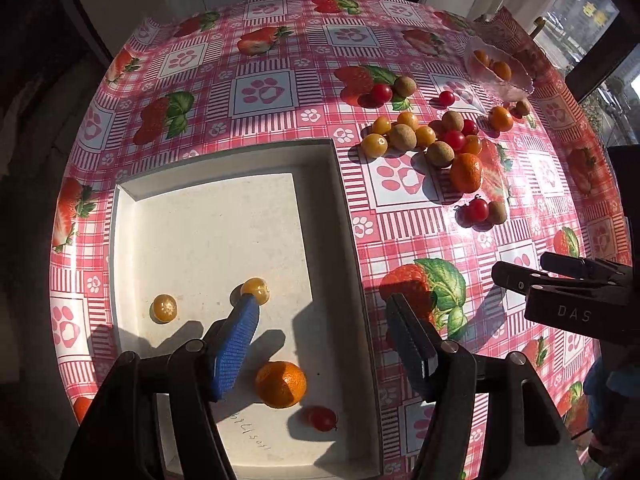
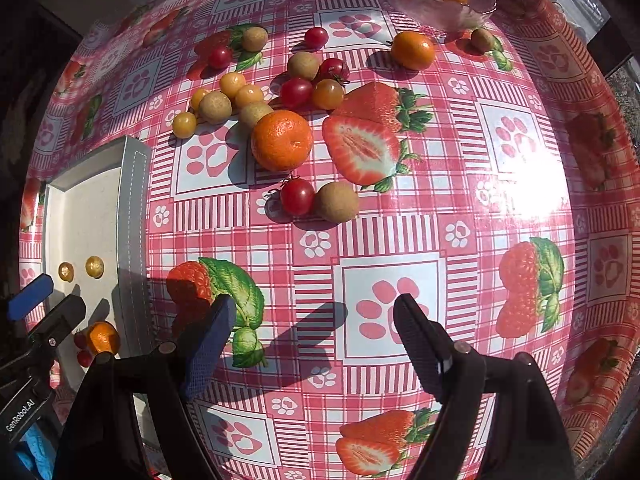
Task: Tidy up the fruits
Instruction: 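Grasp a mandarin with the left tool while the right tool grasps a kiwi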
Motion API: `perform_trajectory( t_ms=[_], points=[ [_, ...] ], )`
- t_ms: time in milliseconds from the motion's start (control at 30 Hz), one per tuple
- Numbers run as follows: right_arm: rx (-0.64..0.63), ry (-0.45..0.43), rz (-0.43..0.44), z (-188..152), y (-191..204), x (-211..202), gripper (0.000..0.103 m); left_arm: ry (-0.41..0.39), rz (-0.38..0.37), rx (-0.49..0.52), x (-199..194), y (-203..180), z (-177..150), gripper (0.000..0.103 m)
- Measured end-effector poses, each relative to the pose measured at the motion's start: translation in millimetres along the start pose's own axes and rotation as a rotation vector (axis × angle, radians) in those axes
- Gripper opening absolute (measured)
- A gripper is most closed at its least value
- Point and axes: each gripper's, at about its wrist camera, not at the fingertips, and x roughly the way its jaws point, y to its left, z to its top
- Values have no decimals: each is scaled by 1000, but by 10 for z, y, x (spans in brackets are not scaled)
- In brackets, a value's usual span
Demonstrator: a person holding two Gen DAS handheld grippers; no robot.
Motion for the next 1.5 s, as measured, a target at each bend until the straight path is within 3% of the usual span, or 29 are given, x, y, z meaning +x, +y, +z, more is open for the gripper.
perform_trajectory(
  t_ms=[267, 467, 567, 733, 967, 1067, 1100, 1167, 1200, 1500],
  points=[
    [-59, -17, 2, 3, -361, 11, 84, 35, -94, 45, 221, -607, 466, 67],
    [-189, -73, 23, -26, -350, 2, 83, 86, -183, -7, 533, -815, 744, 67],
    [-259, -118, 54, -31, -266, -1, 75, 104, -206, -49, 687, -851, 841, 67],
    [-341, -144, 68, 14, -115, 107, 66, 111, -203, -82, 850, -915, 950, 67],
    [-307, -177, 134, 138, -80, 189, 61, 103, -175, -108, 951, -1019, 1015, 66],
    [-308, -192, 156, 189, -46, 197, 61, 96, -155, -103, 959, -1084, 1024, 53],
    [-308, -197, 158, 204, -29, 204, 56, 94, -152, -100, 967, -1111, 1035, 52],
    [-304, -197, 170, 257, -20, 206, 38, 93, -167, -95, 981, -1162, 1060, 39],
    [-297, -189, 190, 277, -23, 207, 27, 88, -157, -92, 983, -1170, 1068, 39],
    [-211, -143, 215, 250, -298, 148, 27, 46, -128, -31, 847, -1266, 939, 39]
  ],
)
